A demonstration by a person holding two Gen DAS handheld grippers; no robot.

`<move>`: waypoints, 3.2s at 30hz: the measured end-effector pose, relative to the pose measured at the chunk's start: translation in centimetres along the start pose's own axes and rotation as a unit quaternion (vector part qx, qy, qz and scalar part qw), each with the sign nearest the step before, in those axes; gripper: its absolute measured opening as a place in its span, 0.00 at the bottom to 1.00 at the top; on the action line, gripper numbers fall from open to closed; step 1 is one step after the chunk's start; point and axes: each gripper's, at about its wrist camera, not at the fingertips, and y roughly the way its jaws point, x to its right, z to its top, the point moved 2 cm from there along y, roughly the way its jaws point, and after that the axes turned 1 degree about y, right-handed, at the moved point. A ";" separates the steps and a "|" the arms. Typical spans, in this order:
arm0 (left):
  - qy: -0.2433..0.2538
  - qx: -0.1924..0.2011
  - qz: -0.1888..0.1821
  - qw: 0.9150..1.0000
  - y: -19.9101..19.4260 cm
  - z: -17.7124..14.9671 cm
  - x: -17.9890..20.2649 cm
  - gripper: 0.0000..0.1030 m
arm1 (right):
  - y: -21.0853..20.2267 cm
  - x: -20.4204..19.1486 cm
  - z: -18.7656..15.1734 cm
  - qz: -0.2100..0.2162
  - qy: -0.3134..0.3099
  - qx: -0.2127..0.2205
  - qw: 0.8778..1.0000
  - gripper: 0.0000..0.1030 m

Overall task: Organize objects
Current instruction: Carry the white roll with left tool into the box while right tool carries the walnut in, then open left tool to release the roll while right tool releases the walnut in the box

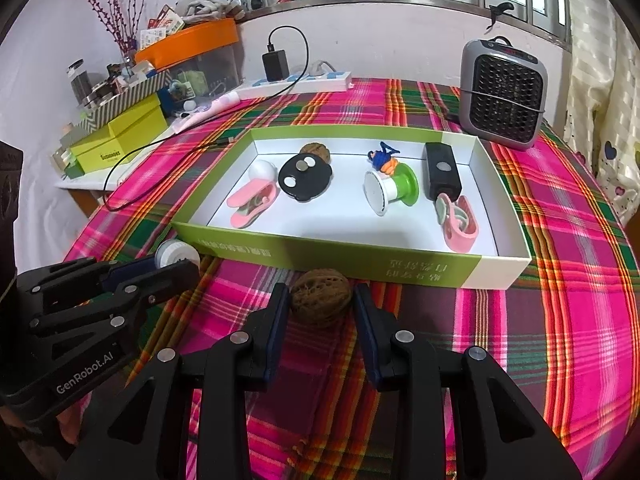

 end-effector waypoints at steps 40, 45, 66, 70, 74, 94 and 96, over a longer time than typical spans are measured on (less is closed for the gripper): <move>0.019 -0.001 -0.013 1.000 3.7 6.0 2.3 0.17 | 1.0 5.3 4.8 -0.034 0.026 0.014 0.999 0.33; 0.020 -0.014 -0.012 1.000 5.1 6.1 2.3 0.17 | 2.0 5.8 4.9 -0.032 0.026 0.002 0.999 0.33; 0.026 -0.036 -0.008 0.999 7.2 6.0 2.7 0.17 | 3.9 6.3 4.7 -0.031 0.021 -0.029 0.999 0.33; 0.025 -0.037 -0.007 0.999 7.2 5.9 2.7 0.17 | 4.0 6.2 4.7 -0.031 0.021 -0.029 0.999 0.33; 0.026 -0.039 -0.005 0.999 7.3 5.8 2.7 0.17 | 4.0 6.3 4.7 -0.031 0.022 -0.030 0.999 0.33; 0.017 -0.027 0.008 0.999 6.2 5.6 2.5 0.36 | 3.0 6.2 4.4 -0.038 0.033 -0.013 0.999 0.41; 0.015 -0.024 0.008 1.000 5.9 5.5 2.4 0.37 | 2.7 6.1 4.4 -0.038 0.033 -0.010 0.999 0.41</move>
